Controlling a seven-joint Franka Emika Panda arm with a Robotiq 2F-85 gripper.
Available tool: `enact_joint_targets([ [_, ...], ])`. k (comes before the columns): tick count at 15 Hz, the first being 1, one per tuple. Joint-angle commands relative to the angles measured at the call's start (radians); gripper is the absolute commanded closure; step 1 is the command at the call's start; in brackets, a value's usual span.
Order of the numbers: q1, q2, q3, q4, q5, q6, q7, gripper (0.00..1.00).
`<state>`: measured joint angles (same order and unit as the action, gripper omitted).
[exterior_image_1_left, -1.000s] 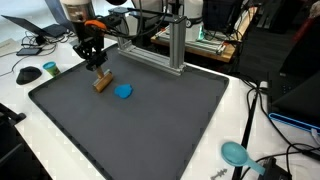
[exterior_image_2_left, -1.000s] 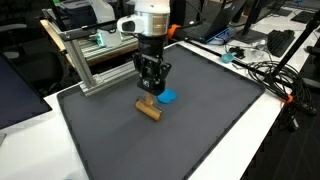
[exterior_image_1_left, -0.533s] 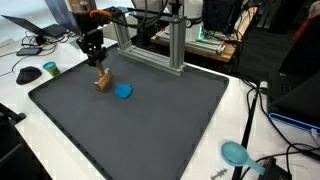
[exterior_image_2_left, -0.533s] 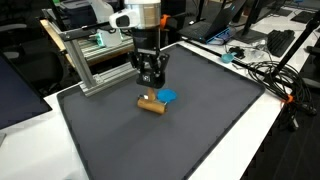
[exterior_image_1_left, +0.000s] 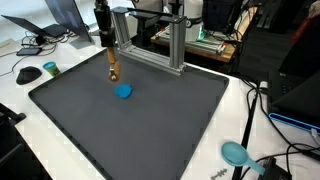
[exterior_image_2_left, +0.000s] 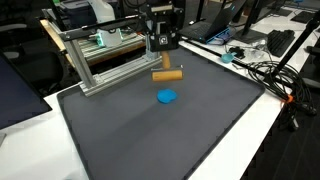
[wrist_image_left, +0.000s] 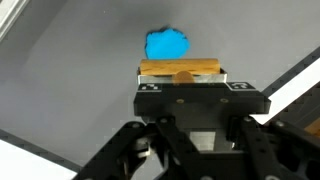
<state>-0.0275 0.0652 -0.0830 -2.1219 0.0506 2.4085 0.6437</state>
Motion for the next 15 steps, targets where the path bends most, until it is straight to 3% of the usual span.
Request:
enact_joint_targets([
  [1, 0.012, -0.125, 0.03, -0.059, -0.015, -0.111, -0.093, 0.78],
  [6, 0.011, -0.232, 0.071, -0.119, -0.059, -0.207, -0.175, 0.78],
  [15, 0.005, -0.441, 0.095, -0.3, -0.082, -0.209, -0.372, 0.78],
])
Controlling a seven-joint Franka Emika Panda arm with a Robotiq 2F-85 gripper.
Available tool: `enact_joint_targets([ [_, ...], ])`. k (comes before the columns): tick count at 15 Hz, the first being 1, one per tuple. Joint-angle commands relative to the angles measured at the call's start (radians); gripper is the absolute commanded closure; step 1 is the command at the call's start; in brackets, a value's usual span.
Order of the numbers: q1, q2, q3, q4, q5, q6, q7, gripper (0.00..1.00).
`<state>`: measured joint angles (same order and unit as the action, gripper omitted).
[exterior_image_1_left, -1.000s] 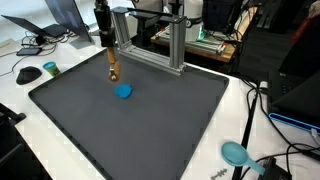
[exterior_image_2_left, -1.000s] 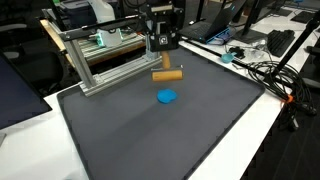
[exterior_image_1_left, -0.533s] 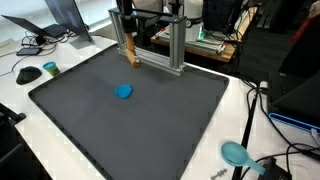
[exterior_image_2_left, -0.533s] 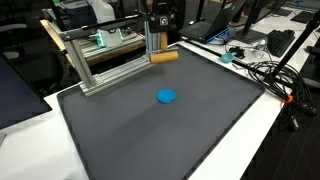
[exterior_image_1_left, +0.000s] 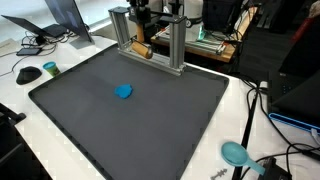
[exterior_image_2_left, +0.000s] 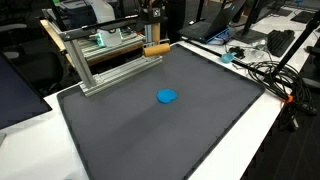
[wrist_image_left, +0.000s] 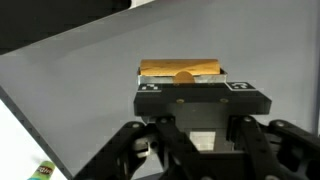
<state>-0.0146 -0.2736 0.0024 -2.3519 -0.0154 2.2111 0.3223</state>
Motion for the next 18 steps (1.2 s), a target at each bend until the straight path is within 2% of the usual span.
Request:
enact_joint_targets([
  [1, -0.007, -0.122, 0.01, -0.085, -0.016, -0.014, -0.069, 0.78],
  [6, -0.001, -0.202, 0.016, -0.119, -0.011, -0.099, -0.147, 0.78],
  [10, 0.0, -0.25, 0.027, -0.143, -0.01, -0.153, -0.16, 0.78],
  [18, 0.002, -0.315, 0.03, -0.239, -0.007, -0.136, -0.187, 0.78],
])
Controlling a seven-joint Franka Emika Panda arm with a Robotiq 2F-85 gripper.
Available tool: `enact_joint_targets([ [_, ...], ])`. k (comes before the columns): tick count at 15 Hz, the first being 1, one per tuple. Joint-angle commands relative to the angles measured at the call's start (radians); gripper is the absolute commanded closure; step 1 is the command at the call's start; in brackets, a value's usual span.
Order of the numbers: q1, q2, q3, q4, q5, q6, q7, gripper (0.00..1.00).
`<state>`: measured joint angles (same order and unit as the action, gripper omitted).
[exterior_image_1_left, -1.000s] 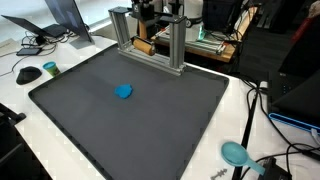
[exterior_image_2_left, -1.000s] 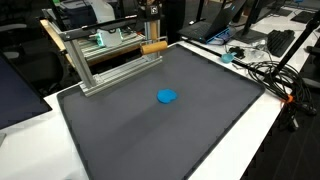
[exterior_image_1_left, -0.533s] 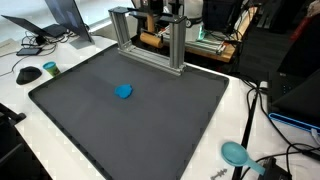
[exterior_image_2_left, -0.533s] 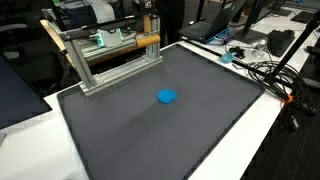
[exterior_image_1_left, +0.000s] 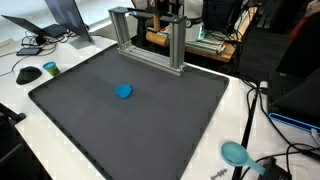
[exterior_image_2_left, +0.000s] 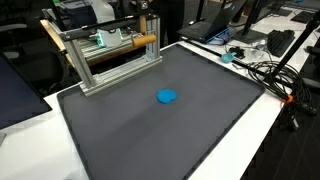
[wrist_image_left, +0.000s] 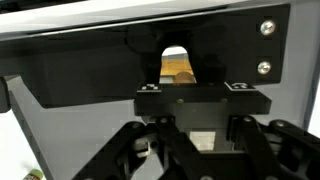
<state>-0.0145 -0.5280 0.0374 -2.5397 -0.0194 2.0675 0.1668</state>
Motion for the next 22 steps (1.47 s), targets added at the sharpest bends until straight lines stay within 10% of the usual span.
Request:
enact_joint_targets([
  [1, 0.001, -0.068, -0.007, -0.063, -0.003, 0.008, -0.039, 0.78],
  [22, 0.009, -0.092, -0.033, -0.125, 0.016, 0.004, -0.142, 0.78],
])
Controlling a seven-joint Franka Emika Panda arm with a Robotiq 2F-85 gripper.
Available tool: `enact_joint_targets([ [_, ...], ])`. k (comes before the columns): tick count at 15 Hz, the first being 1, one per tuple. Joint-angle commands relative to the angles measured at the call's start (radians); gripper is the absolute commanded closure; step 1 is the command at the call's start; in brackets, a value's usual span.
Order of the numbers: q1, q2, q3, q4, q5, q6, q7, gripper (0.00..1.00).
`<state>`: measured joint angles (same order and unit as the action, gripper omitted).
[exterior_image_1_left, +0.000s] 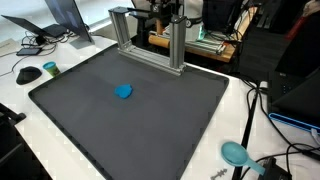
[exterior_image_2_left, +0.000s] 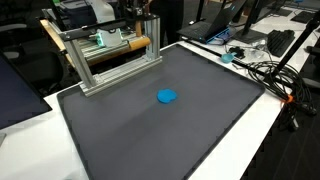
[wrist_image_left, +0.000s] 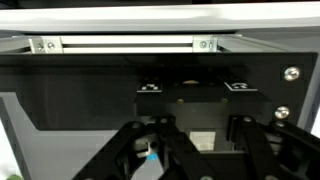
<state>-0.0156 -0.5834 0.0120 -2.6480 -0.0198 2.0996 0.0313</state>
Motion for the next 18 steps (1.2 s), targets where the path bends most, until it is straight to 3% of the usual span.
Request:
enact_joint_targets([
  [1, 0.009, -0.04, -0.007, -0.019, 0.014, -0.029, -0.007, 0.78],
  [9, 0.011, -0.054, -0.012, -0.022, 0.023, -0.073, -0.008, 0.78],
  [10, 0.013, -0.052, -0.015, -0.02, 0.031, -0.068, -0.006, 0.28],
  [11, 0.012, -0.049, -0.015, -0.018, 0.033, -0.065, -0.003, 0.27],
  [15, 0.009, -0.056, -0.008, -0.022, 0.032, -0.051, 0.002, 0.01],
  [18, 0.005, -0.062, -0.005, -0.024, 0.026, -0.04, 0.008, 0.0],
])
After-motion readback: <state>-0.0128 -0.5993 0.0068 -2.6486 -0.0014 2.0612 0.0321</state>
